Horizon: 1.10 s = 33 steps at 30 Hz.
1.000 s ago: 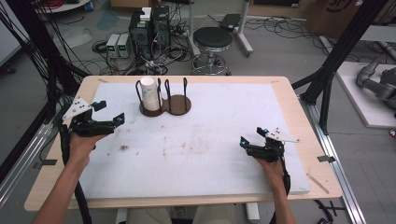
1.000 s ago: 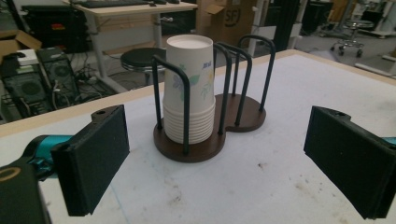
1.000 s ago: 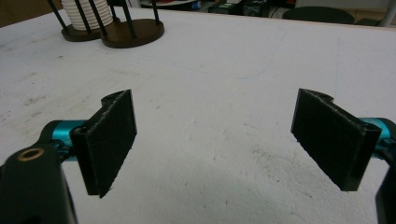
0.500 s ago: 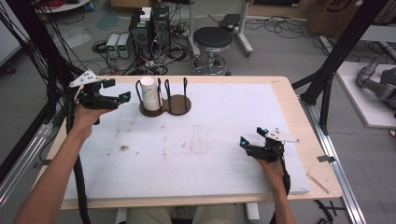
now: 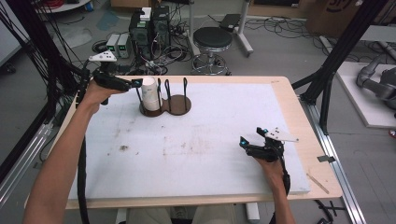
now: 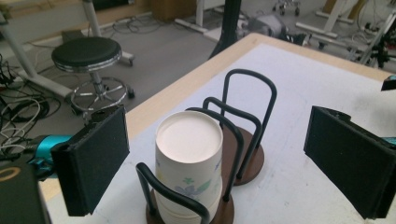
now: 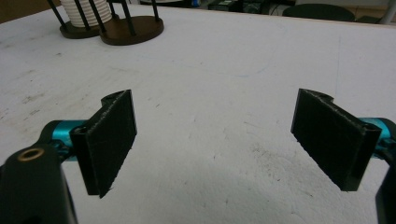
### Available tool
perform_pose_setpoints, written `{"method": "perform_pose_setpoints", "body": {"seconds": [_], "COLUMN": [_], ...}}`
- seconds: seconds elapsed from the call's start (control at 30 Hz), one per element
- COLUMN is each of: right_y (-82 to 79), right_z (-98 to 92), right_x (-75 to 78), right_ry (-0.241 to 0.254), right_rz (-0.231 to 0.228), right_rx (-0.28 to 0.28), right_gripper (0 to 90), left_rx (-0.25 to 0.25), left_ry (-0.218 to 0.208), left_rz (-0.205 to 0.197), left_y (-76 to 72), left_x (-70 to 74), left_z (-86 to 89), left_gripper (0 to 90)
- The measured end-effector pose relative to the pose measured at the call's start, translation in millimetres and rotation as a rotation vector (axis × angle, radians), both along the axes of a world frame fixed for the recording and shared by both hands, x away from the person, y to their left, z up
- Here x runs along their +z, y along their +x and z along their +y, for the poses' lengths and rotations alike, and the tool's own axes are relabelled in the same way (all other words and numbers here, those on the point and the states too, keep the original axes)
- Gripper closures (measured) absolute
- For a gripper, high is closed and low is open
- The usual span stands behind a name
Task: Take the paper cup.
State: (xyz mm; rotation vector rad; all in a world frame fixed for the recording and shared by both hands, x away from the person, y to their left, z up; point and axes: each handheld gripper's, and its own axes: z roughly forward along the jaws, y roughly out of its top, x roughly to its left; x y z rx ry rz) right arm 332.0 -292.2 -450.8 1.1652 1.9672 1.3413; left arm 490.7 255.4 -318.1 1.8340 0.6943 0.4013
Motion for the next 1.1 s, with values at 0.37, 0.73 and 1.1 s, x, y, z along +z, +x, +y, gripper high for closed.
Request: {"method": "perform_pose_setpoints", "body": {"seconds": [0.37, 0.73, 1.1], "right_y": [0.0, 0.9, 0.8], "right_z": [0.4, 0.9, 1.1], "right_x": [0.0, 0.0, 0.1], "right_ry": [-0.004, -0.01, -0.012], "right_rz": [-0.003, 0.005, 0.003], "right_rx": [0.001, 0.004, 0.01], "right_gripper": [14.5, 14.5, 14.5], "left_rx": [-0.049, -0.087, -0.159], "left_ry": [0.064, 0.092, 0.213], "left_rz": [0.062, 0.099, 0.106], "left_y": [23.1, 34.2, 44.5], "left_x": [-6.7, -18.1, 3.7], "left_z": [-2.5, -5.6, -29.9], "left_gripper": [6.6, 6.6, 6.6]}}
